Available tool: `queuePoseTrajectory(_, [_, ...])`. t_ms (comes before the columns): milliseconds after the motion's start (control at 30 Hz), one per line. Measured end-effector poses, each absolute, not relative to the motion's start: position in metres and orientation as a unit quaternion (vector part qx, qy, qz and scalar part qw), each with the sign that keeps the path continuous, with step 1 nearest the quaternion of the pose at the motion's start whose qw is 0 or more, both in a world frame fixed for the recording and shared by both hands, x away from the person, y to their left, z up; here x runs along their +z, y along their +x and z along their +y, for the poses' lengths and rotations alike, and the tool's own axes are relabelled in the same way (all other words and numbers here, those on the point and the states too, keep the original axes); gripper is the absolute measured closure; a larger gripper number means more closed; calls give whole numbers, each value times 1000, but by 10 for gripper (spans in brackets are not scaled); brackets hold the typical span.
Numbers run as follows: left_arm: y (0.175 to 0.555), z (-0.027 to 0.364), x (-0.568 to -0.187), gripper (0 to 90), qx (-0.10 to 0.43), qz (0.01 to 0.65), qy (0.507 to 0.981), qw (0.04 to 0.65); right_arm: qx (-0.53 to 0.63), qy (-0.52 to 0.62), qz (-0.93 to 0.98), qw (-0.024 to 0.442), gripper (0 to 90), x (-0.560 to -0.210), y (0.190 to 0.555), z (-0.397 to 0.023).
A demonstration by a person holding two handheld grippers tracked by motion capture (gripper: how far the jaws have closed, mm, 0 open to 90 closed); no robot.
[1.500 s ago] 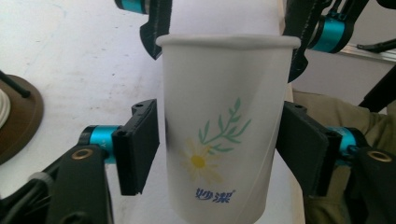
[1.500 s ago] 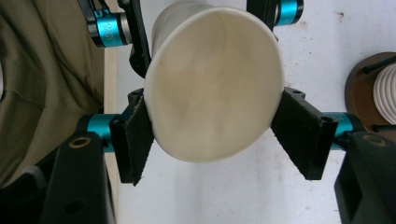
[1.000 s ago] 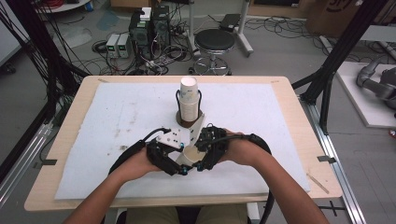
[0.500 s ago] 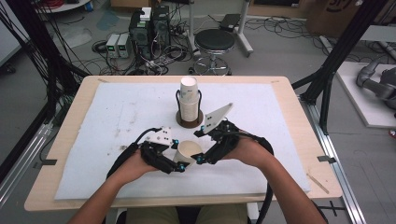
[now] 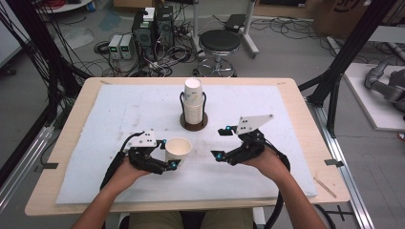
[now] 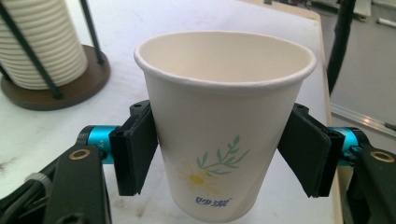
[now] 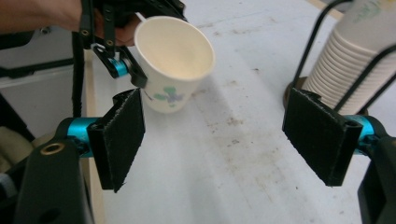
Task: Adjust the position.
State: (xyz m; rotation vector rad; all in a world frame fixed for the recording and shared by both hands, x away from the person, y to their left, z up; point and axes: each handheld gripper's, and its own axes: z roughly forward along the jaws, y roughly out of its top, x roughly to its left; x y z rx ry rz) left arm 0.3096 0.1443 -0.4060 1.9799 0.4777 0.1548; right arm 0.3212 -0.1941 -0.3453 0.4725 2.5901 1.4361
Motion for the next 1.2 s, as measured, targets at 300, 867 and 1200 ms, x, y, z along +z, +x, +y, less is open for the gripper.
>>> queuePoseTrajectory(300, [306,171,-410,305,104,235,785,564,520,221,816,118,218,-374,313,-227])
queuePoseTrajectory(867, [307,215,-415,300,171,276,721,612,504,285,794,186,218,-395,309,-262])
queuePoseTrajectory(1200, [306,224,-413,300,193,287,701,623,510,287,788,191,218,-393,308,-266])
